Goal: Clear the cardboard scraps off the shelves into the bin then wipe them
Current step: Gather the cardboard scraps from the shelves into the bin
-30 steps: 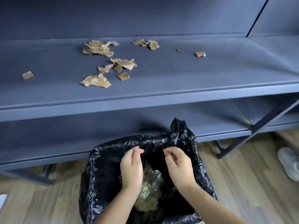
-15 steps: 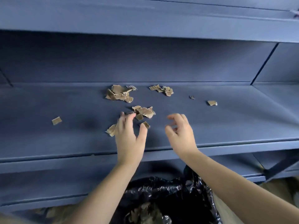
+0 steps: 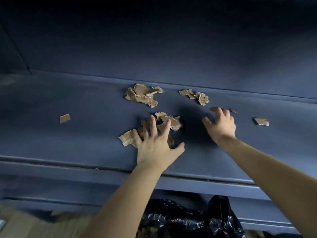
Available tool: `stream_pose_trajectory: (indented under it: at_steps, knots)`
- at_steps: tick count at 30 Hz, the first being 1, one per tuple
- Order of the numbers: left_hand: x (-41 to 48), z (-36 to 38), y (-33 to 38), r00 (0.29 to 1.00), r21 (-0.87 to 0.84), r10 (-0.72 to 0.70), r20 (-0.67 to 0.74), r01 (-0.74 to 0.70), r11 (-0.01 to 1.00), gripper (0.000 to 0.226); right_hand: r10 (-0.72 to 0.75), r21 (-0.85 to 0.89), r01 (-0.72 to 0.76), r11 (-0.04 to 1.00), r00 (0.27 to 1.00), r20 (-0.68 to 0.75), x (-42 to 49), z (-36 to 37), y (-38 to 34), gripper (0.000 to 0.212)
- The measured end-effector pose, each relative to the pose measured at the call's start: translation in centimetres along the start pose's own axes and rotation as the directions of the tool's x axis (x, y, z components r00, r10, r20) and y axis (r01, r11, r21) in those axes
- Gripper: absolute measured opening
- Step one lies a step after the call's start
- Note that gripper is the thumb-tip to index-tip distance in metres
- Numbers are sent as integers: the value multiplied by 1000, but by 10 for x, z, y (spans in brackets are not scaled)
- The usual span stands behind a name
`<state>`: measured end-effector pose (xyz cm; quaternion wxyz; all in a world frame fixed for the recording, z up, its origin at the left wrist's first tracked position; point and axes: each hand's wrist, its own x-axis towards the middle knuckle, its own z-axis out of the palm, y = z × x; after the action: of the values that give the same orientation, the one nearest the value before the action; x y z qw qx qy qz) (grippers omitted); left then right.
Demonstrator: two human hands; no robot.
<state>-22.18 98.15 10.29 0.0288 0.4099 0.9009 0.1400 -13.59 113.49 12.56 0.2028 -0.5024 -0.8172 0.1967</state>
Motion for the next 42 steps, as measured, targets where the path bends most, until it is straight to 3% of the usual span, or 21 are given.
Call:
stream_pose_trajectory:
  at_steps: [4,14,24,29,36,39,42]
  knots:
    - [5,3,11,993,115,32,115,-46,992,72,84,-47,-85,995,996,-28,24,-10,30,50]
    - [19,26,102,977,40,130,169,-138,990,67,103,-92,-106,990,994,-38,54,-35,78,46]
    - [32,37,140,984,28,66,164,-72,997,62,54,-104,-38,994,986,157,79,-44,99,47]
    - [31,35,135,988,-26,70,138,-67,997,55,-138,-50,154,987,961,241,69,-29,73,45]
    - [28,20,89,998,-153,33,55,-25,988,62,-263,82,250,965,913,312,30,8,9,45]
    - [26,5,52,999,-158,37,-9,-38,987,60,-304,139,275,951,915,265,19,19,-17,45]
    - [36,-10,16,995,-175,52,-91,-67,982,50,-241,67,233,970,954,177,36,21,-29,46]
